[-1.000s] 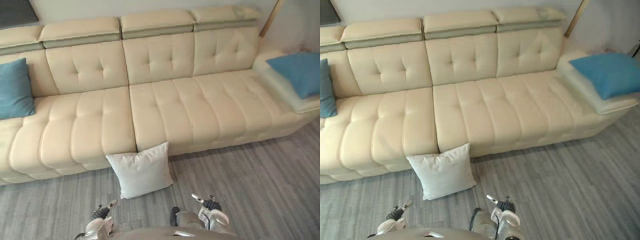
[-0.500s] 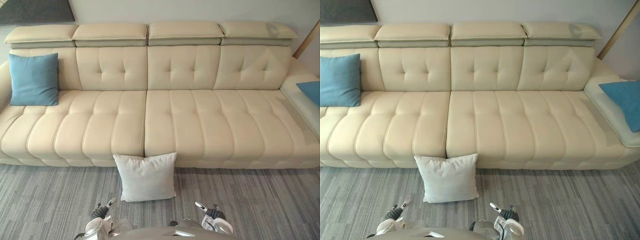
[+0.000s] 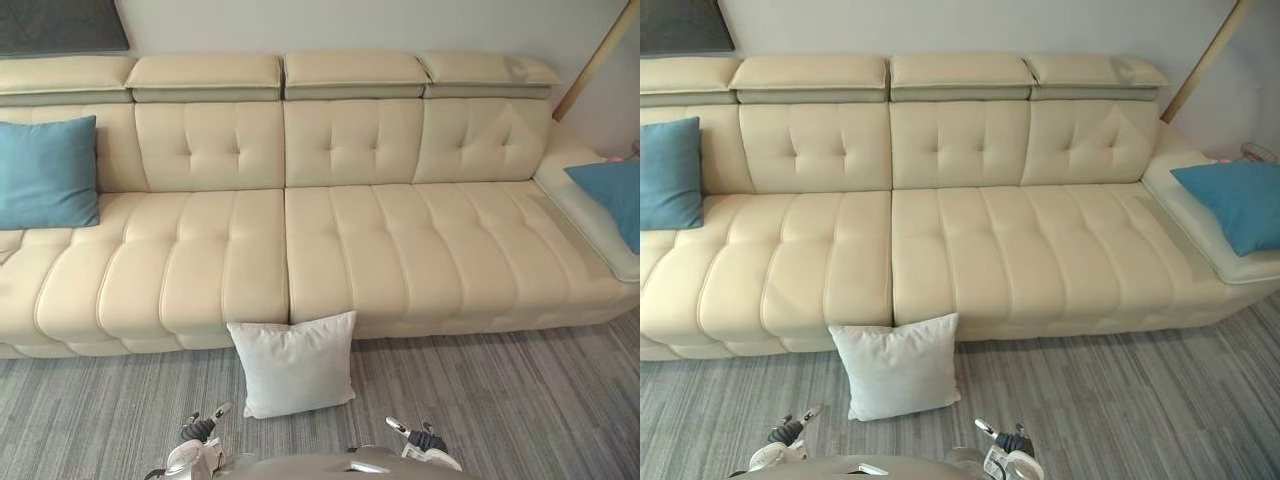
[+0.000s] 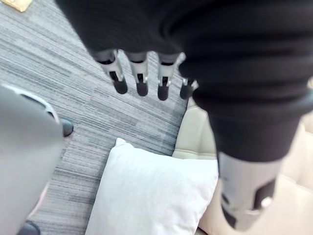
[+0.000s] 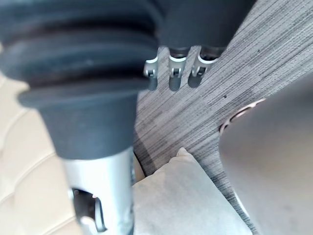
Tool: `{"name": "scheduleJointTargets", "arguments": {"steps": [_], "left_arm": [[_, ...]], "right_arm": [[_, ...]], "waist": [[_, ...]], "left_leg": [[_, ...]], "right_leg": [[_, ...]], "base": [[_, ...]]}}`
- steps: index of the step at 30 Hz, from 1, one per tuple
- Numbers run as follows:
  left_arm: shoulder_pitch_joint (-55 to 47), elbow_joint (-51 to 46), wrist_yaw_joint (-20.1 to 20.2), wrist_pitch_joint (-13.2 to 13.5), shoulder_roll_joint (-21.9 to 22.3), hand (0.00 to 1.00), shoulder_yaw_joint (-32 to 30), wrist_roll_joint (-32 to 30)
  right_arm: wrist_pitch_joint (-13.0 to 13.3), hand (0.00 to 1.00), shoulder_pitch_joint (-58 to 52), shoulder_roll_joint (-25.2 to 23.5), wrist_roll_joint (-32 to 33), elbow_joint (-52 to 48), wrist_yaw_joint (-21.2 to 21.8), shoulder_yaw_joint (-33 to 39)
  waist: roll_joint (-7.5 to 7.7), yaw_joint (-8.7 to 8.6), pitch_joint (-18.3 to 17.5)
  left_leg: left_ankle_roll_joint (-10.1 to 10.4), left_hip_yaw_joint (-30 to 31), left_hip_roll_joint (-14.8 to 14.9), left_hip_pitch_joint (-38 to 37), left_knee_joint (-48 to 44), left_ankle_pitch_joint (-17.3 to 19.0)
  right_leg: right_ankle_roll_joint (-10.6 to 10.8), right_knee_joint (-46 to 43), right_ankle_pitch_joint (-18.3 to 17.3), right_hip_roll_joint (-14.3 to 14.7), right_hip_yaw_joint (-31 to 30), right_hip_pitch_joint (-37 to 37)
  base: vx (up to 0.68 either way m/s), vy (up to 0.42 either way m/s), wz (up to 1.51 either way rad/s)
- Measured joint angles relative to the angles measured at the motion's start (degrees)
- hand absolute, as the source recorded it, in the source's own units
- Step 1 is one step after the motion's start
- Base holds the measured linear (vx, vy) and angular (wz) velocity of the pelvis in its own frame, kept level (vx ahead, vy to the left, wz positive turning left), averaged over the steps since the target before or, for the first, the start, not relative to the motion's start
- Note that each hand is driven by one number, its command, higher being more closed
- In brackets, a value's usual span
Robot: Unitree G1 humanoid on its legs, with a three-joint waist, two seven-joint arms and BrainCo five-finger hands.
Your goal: Pick up cushions and gather them together orderly.
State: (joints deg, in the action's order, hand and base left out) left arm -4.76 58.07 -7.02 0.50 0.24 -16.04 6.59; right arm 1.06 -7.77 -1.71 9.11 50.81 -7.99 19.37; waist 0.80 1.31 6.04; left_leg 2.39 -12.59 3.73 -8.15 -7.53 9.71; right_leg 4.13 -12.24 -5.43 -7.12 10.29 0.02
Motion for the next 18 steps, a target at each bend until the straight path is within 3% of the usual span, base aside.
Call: {"name": "scheduleJointTargets", "arguments": {"steps": [7, 8, 10, 13, 18], "left_arm": [[0.24, -1.09, -0.15, 0.06, 0.0, 0.0, 3.04, 0.01], [1.15, -1.55, -0.37, 0.14, -0.49, 0.0, 3.54, 0.1], [3.94, -3.08, -1.44, 0.17, -1.56, 0.0, 4.42, 1.31], [8.86, -5.87, -3.48, 0.57, -1.97, 0.0, 6.17, 5.5], [16.61, -11.85, -6.07, 1.67, -6.41, 0.0, 6.13, 10.52]], "right_arm": [[-0.03, 0.0, 1.99, 1.81, -0.58, -0.5, -0.13, -3.37], [-0.06, 0.0, 2.94, 2.24, -0.73, -1.15, -0.32, -4.67], [-0.04, 0.0, 6.06, 2.27, -2.3, -5.5, -1.01, -8.15], [0.14, 0.0, 13.93, 3.85, -2.87, -10.32, -1.69, -12.4], [0.26, 0.0, 24.89, 7.84, -3.56, -16.43, -4.43, -13.57]], "waist": [[-0.74, 0.14, 1.4], [-0.09, 0.27, 2.67], [0.54, 0.2, 5.97], [0.29, 0.13, 11.81], [0.34, 0.4, 17.88]], "left_leg": [[0.43, 1.6, -0.23, 0.41, 3.31, -2.84], [0.45, 1.51, -0.34, 2.35, 2.02, -2.66], [0.54, 1.95, -0.15, 9.82, -5.77, -0.45], [0.64, 3.24, 1.87, 23.07, -18.0, 3.42], [0.34, 4.35, 3.7, 37.19, -29.2, 5.32]], "right_leg": [[-0.34, -0.55, 0.96, 0.21, 0.38, 1.88], [-0.5, -2.7, -0.01, -0.25, -0.15, 4.18], [-0.16, -8.42, -1.69, -1.47, -0.49, 10.62], [-0.19, -14.51, -2.12, -1.27, -0.42, 21.12], [-1.52, -23.04, -2.83, -1.36, -0.99, 34.06]], "base": [[-0.09, -0.028, 0.05], [-0.19, -0.045, -0.03], [-0.27, -0.071, 0.08], [-0.28, -0.06, 0.1], [-0.17, -0.037, 0.02]]}}
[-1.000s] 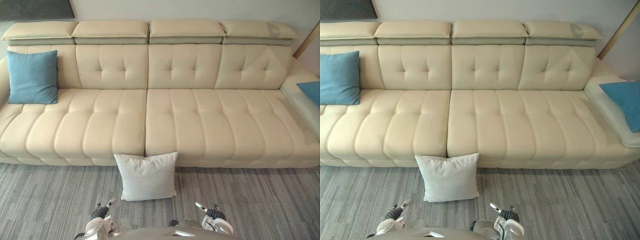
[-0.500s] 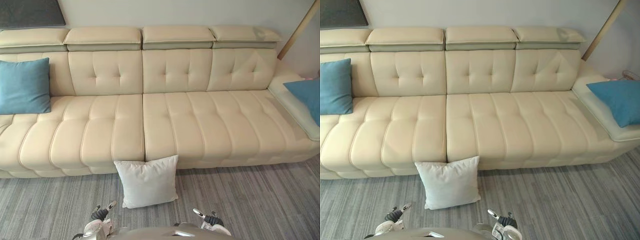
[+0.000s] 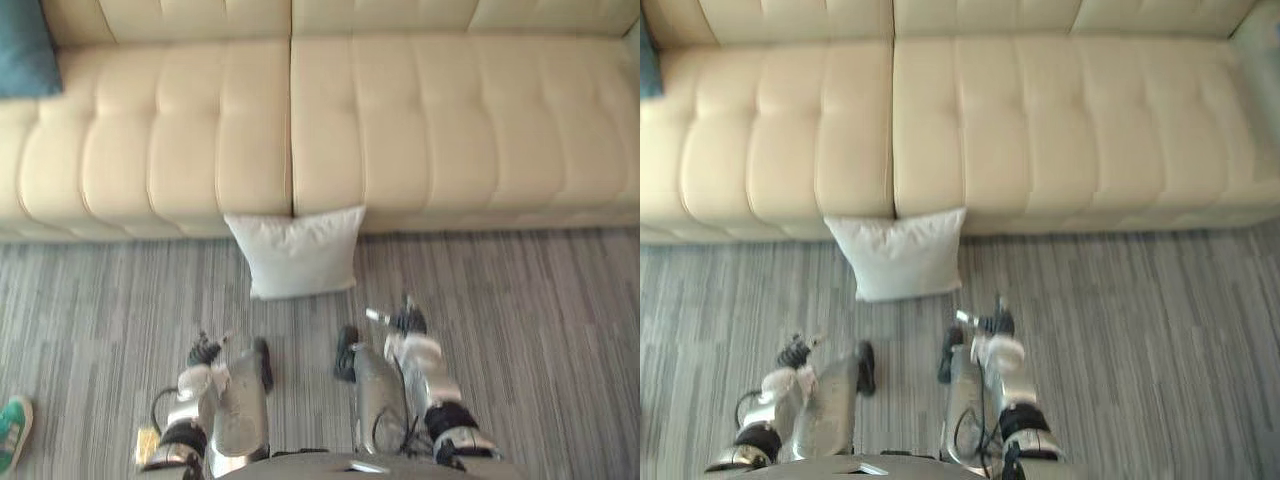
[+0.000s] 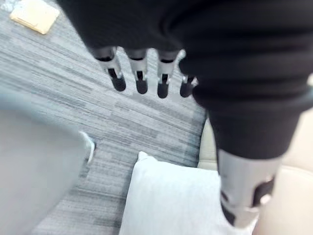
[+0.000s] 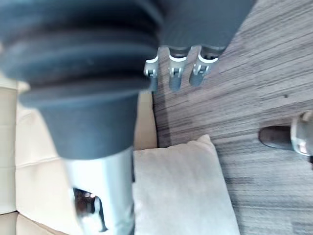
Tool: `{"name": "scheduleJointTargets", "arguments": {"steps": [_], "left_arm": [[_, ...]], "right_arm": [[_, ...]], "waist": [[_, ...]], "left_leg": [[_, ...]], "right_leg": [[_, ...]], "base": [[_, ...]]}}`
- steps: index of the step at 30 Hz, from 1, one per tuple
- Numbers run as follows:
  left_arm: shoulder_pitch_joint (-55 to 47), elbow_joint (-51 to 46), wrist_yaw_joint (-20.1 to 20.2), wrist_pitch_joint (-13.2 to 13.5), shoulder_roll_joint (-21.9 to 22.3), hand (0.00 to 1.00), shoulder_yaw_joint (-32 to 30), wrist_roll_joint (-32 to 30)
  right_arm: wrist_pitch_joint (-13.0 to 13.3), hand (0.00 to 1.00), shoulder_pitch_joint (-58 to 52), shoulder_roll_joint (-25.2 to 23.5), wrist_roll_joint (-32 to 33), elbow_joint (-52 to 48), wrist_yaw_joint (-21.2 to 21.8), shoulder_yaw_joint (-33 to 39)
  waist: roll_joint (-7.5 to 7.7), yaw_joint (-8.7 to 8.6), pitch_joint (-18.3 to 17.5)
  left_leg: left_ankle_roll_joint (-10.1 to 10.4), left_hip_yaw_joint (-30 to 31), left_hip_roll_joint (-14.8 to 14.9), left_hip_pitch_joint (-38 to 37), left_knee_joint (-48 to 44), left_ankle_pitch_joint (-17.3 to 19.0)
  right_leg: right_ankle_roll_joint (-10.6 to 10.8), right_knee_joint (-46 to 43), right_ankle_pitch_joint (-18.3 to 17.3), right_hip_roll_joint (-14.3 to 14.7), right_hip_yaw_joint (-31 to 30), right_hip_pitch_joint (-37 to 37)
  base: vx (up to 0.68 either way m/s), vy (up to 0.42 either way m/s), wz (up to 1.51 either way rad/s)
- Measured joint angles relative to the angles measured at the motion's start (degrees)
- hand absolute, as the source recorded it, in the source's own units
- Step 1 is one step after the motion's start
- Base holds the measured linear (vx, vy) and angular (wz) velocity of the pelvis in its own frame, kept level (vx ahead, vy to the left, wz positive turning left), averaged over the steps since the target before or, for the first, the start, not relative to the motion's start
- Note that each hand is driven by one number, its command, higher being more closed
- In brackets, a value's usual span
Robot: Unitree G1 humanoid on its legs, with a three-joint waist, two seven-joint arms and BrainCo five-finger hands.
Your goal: Pick up cushions and gather them together orderly.
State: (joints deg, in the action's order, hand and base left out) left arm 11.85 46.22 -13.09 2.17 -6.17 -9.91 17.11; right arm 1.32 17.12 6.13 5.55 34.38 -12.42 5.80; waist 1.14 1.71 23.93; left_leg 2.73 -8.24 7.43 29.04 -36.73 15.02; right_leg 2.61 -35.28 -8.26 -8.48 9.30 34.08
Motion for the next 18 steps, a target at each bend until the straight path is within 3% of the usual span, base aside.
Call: {"name": "scheduleJointTargets", "arguments": {"steps": [8, 18], "left_arm": [[14.61, -5.7, -2.99, 2.7, -6.85, 0.0, -4.08, 5.35], [26.19, -6.1, -4.16, 2.83, -8.97, 0.0, -5.78, 8.65]], "right_arm": [[0.39, 0.0, 15.93, 5.25, 0.91, -2.71, -4.12, 1.76], [1.36, 0.0, 29.2, 9.93, 3.3, -3.1, -6.66, 1.55]], "waist": [[-0.38, -0.24, 5.14], [-0.6, -0.12, 6.89]], "left_leg": [[-0.22, 1.46, 1.02, 18.38, -8.18, 0.1], [-0.56, 2.97, 1.84, 35.99, -16.21, -0.19]], "right_leg": [[-1.77, -6.63, 1.05, -0.06, -0.79, 17.32], [-2.0, -13.91, 1.29, 0.73, -2.78, 34.2]], "base": [[-0.07, -0.004, 0.01], [-0.06, -0.002, 0.03]]}}
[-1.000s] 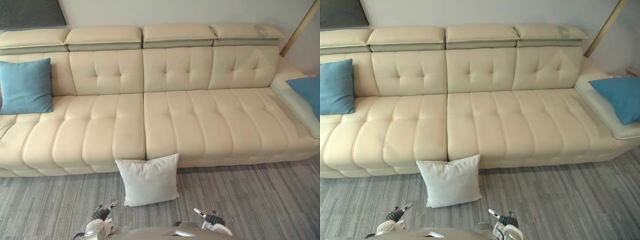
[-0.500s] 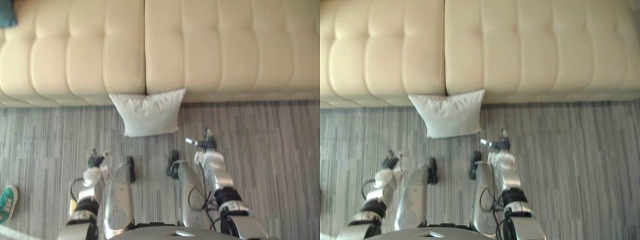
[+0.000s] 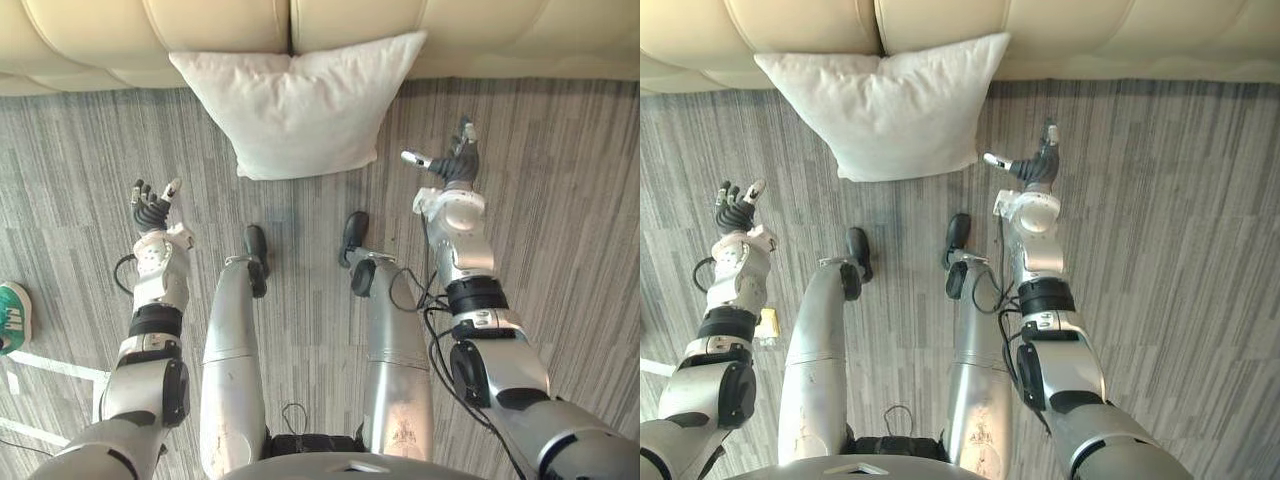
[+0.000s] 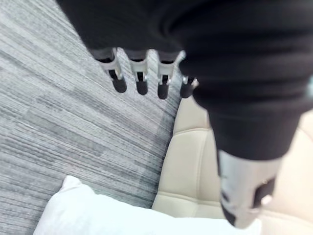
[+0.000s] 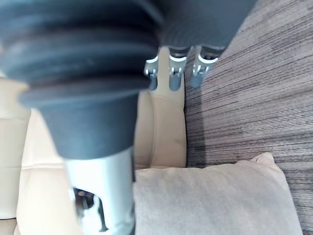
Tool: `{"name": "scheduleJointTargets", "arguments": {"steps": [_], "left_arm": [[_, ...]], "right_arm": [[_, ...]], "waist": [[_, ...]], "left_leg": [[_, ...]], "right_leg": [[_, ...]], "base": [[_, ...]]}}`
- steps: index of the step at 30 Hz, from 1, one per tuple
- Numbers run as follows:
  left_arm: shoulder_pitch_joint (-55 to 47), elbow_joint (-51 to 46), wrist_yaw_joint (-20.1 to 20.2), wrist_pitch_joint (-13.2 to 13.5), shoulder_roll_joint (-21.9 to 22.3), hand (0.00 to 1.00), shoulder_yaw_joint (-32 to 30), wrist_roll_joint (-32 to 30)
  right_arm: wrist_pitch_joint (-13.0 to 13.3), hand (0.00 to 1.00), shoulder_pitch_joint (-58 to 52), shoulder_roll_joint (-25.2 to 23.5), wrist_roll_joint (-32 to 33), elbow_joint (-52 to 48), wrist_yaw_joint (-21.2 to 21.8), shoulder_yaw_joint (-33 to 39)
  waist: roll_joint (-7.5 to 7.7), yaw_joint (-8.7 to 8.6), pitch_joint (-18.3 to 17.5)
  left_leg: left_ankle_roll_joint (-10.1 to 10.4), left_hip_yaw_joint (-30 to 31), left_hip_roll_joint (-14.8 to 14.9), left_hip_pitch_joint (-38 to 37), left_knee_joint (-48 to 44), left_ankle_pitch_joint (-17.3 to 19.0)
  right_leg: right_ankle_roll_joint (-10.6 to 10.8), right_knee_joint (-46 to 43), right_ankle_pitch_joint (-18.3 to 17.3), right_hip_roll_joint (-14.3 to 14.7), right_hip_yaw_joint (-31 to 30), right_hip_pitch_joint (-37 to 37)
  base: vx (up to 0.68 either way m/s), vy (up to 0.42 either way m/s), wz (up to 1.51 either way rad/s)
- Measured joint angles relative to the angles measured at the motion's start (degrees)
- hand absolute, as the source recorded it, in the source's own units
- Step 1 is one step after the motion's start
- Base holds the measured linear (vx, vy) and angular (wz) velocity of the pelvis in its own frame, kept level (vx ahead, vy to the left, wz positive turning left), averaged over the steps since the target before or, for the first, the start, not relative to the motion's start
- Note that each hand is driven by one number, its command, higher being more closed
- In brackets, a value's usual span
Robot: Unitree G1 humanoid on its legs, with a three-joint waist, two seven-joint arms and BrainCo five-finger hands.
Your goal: Pick up cushions and gather them together orderly.
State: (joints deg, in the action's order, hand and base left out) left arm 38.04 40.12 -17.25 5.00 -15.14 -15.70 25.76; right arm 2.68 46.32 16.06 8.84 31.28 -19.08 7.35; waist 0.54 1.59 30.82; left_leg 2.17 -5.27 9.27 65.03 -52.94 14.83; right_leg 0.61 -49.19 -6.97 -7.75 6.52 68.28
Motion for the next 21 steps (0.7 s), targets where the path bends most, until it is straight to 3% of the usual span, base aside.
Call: {"name": "scheduleJointTargets", "arguments": {"steps": [5, 11, 21], "left_arm": [[4.62, -0.99, -0.25, 0.0, -4.55, 0.0, -0.28, -0.03], [7.87, -4.55, -1.39, 0.0, -7.06, 0.0, 1.15, -0.82], [10.42, -17.77, -6.14, 0.55, -6.36, 0.0, 11.27, -5.13]], "right_arm": [[0.0, 0.0, 5.44, 3.11, 0.44, 2.59, -0.62, -0.3], [0.02, 0.0, 11.03, 4.4, 0.9, 3.06, -1.04, -2.94], [0.95, 0.0, 11.56, 0.73, -2.12, -12.52, -3.67, -10.78]], "waist": [[-0.25, 0.09, 0.31], [-0.41, 0.33, 0.52], [-0.43, 0.27, 0.53]], "left_leg": [[-0.13, 0.2, 0.45, 8.33, -2.1, -1.14], [-0.2, 0.58, 1.18, 15.87, -7.13, -0.94], [-0.44, 1.49, 1.66, 22.86, -10.96, -0.73]], "right_leg": [[0.22, -1.94, 0.7, 0.06, -0.5, 8.36], [0.36, -7.02, 0.47, 0.08, -1.09, 16.12], [0.0, -10.51, 0.15, 0.14, -1.11, 23.08]], "base": [[-0.08, -0.009, 0.0], [-0.05, 0.003, 0.0], [-0.05, 0.006, 0.01]]}}
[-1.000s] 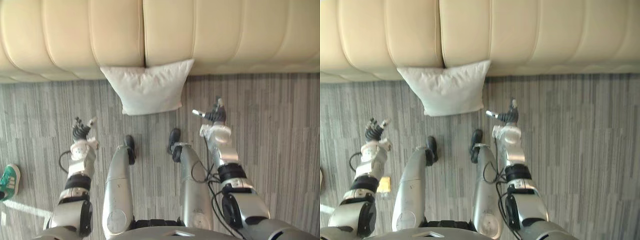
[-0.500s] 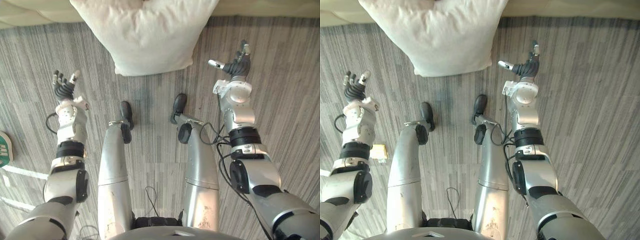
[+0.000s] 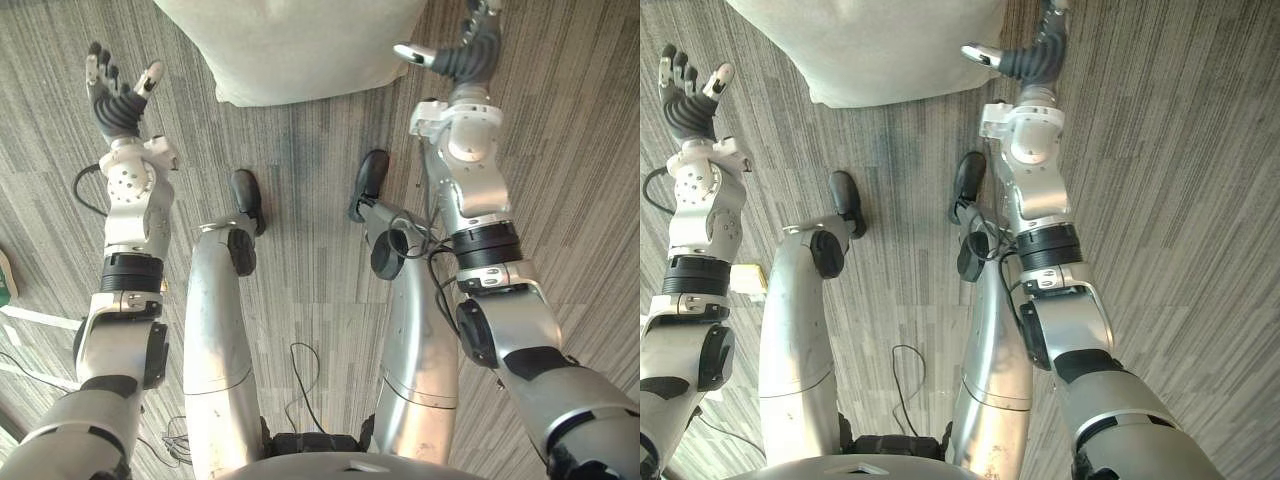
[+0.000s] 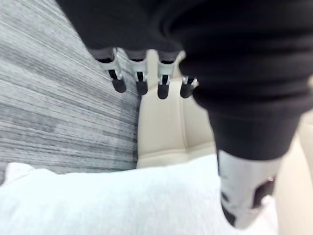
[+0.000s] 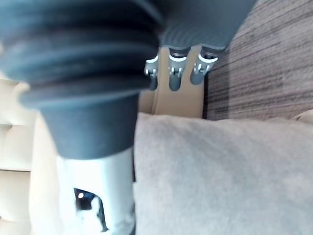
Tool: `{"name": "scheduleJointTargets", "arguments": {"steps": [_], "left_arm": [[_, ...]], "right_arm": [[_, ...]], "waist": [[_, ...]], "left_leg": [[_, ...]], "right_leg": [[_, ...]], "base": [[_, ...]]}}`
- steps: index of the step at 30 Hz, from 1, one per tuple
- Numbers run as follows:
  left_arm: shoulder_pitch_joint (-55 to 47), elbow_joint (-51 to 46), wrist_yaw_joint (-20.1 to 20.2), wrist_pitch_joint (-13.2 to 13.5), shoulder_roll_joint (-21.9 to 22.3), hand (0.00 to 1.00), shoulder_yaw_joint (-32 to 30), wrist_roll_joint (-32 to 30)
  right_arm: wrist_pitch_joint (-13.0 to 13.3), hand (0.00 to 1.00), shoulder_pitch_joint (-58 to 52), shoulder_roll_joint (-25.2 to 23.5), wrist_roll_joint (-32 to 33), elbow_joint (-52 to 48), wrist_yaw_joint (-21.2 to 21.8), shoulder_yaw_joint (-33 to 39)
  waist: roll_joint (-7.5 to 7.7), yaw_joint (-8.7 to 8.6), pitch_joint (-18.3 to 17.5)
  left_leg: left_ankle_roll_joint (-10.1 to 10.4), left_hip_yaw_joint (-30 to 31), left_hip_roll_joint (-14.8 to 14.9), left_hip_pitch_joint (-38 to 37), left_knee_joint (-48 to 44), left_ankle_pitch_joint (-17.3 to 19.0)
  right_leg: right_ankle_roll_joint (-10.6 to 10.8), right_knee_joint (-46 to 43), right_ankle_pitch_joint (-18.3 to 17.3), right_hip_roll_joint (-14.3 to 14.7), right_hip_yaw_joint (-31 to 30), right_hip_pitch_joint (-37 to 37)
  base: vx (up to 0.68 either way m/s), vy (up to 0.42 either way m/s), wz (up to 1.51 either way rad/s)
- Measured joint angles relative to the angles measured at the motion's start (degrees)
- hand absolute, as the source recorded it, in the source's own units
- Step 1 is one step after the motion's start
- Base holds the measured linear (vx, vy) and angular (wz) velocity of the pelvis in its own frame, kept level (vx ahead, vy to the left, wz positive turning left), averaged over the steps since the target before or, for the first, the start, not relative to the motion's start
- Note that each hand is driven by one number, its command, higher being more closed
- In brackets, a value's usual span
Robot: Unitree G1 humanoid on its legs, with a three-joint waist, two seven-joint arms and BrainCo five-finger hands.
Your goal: Pick up cushions and gather them together orderly.
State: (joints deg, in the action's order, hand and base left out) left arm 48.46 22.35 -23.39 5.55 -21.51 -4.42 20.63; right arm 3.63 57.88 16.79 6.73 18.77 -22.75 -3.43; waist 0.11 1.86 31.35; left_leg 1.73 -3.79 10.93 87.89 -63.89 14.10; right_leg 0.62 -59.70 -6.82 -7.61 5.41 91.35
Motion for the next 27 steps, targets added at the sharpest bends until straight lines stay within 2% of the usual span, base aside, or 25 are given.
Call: {"name": "scheduleJointTargets", "arguments": {"steps": [6, 13, 15, 19, 23, 27], "left_arm": [[3.89, -4.23, -1.87, 0.79, 2.29, 0.0, 3.58, -3.96], [4.19, -8.26, -5.42, 0.72, 2.65, 0.0, 5.19, -6.55], [4.41, -8.31, -7.35, 0.33, 2.98, 0.0, 5.59, -9.5], [4.41, -10.3, -10.44, -1.09, 3.63, 0.0, 5.39, -13.03], [6.15, -10.51, -12.32, -1.85, 5.06, 0.0, 3.93, -13.0], [8.36, -10.2, -13.83, -2.41, 7.79, 0.0, 2.27, -11.95]], "right_arm": [[0.57, 0.0, 1.34, -4.69, -2.09, -4.52, -1.37, -1.66], [1.36, 0.0, 0.85, -8.18, -2.55, -9.37, -2.93, -3.08], [2.28, 0.0, 0.81, -9.68, -2.63, -9.39, -3.68, -3.35], [2.51, 0.0, 1.0, -11.43, -2.56, -11.29, -3.79, -4.15], [3.81, 0.0, 1.22, -12.29, -1.33, -11.28, -3.66, -5.37], [4.05, 0.0, 2.05, -12.33, 2.0, -10.91, -3.36, -5.31]], "waist": [[0.0, -0.44, 0.0], [0.0, -0.91, 0.0], [0.0, -1.14, 0.0], [0.01, -1.4, -0.01], [0.01, -1.76, -0.01], [0.03, -1.77, -0.03]], "left_leg": [[0.09, 0.33, 0.06, 3.17, -1.39, 0.15], [0.73, 0.68, 0.68, 4.92, -3.08, 0.42], [0.5, 0.75, 0.74, 5.04, -3.03, 0.59], [0.77, 0.78, 0.89, 5.31, -2.97, 0.57], [1.26, 1.09, 0.9, 5.97, -3.1, 0.31], [1.48, 1.58, 0.82, 6.28, -2.97, 0.18]], "right_leg": [[-0.07, -1.25, -0.06, 0.0, -0.03, 3.14], [0.02, -2.46, -0.15, 0.53, -0.11, 4.84], [0.01, -2.44, -0.15, 0.58, -0.04, 4.95], [-0.03, -2.43, -0.17, 0.82, -0.06, 5.37], [-0.08, -2.67, -0.2, 0.89, 0.08, 5.96], [-0.16, -2.63, -0.25, 0.85, 0.46, 6.04]], "base": [[0.0, 0.0, 0.0], [0.0, -0.004, -0.05], [0.0, 0.0, 0.0], [0.0, 0.0, 0.0], [0.0, 0.0, 0.0], [0.0, 0.0, 0.0]]}}
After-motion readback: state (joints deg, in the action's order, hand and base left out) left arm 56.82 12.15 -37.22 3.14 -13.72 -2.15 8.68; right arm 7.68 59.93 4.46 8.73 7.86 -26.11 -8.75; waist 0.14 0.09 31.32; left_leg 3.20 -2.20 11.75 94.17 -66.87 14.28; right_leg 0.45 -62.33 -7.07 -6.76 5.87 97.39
